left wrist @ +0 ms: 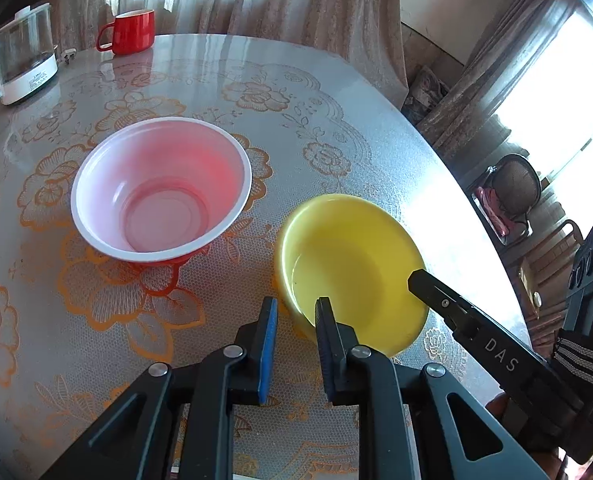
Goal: Organize plates and bowls
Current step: 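Reach the right tool to the yellow bowl and close on its rim, then lift the yellow bowl and carry it over the steel bowl, then lower the yellow bowl into the steel bowl and open the right gripper, then move the right tool to the red bowl and grasp its rim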
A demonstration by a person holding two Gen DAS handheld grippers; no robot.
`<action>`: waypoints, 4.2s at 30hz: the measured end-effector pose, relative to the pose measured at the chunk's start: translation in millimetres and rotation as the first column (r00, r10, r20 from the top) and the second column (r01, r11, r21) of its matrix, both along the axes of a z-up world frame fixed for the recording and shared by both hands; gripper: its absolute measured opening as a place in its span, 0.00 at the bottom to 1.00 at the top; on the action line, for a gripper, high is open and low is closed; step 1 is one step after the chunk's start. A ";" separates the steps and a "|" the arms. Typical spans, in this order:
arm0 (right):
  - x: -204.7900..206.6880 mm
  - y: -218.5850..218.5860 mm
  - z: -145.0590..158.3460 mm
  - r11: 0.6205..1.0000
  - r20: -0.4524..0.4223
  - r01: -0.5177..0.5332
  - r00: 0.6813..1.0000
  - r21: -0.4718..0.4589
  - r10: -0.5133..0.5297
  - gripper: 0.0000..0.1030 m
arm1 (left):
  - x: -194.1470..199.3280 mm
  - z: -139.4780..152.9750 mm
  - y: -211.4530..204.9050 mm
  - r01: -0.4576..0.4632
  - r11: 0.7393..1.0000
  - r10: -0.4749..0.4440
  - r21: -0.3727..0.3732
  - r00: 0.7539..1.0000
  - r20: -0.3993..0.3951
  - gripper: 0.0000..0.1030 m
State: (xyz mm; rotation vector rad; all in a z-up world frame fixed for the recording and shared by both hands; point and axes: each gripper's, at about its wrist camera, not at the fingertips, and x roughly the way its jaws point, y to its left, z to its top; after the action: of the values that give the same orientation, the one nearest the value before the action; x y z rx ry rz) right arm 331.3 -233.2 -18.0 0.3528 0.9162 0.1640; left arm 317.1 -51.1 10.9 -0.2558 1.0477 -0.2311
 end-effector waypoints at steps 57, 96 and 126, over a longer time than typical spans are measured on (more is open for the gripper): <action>-154.0 201.6 44.7 0.872 0.096 -0.490 0.868 0.016 0.487 0.08 | -242.1 44.1 188.9 -0.395 0.913 0.348 0.104 0.885 0.309 0.14; -203.6 333.2 10.4 0.689 -0.074 -0.698 0.711 -0.194 0.699 0.30 | -290.2 -3.2 271.3 -0.527 0.844 0.500 0.096 0.840 0.211 0.26; -145.4 165.8 58.1 0.920 0.087 -0.392 0.917 0.004 0.390 0.35 | -254.1 53.0 200.1 -0.404 0.899 0.333 0.167 0.881 0.337 0.44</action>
State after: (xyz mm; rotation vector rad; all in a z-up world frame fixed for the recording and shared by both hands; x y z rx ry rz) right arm 185.8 -67.4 40.1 0.1760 0.8940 0.5542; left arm 63.0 149.0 63.8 -0.1961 0.6946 0.1985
